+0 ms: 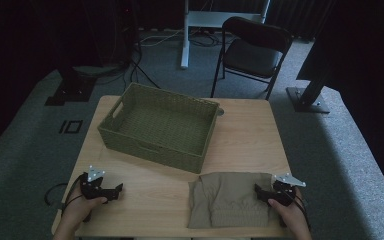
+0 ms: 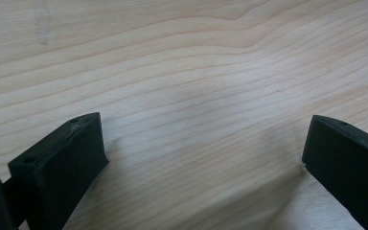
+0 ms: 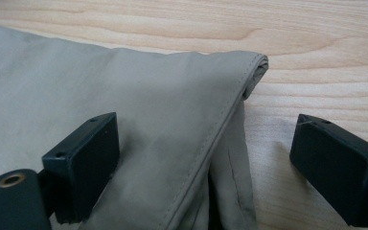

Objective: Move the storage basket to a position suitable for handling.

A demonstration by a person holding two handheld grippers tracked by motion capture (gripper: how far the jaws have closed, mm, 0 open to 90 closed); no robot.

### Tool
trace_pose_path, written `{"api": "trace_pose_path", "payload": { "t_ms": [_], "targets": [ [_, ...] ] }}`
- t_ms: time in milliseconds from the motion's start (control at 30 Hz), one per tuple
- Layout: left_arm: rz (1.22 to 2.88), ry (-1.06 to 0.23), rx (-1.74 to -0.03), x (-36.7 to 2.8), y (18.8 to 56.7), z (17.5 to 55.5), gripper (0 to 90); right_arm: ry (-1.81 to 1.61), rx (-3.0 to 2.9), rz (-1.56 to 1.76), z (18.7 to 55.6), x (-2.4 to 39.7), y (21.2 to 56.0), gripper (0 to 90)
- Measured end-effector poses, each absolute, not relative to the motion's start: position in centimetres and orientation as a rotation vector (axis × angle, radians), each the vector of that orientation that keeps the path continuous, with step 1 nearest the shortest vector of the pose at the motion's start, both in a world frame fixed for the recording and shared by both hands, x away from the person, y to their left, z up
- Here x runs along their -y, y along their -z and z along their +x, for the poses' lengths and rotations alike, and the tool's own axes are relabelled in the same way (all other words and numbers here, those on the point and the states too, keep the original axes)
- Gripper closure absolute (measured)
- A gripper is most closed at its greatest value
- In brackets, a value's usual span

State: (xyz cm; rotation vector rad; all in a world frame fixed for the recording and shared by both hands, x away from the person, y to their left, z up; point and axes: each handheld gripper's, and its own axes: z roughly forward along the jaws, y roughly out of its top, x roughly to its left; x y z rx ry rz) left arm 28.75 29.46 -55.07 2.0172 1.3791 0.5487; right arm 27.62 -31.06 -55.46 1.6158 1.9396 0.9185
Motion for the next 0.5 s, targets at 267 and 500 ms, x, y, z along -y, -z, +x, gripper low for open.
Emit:
{"api": "trace_pose_path", "payload": {
  "t_ms": [267,500],
  "targets": [
    [2.002,-0.541,-1.362,-30.1,54.5,29.6,1.7,-0.94,-1.941,1.588,27.9,30.8,54.5,9.3],
    [1.997,-0.536,-1.347,-30.3,54.2,30.4,1.7,-0.982,-1.941,1.556,28.5,30.1,53.3,9.3]
  ]
}}
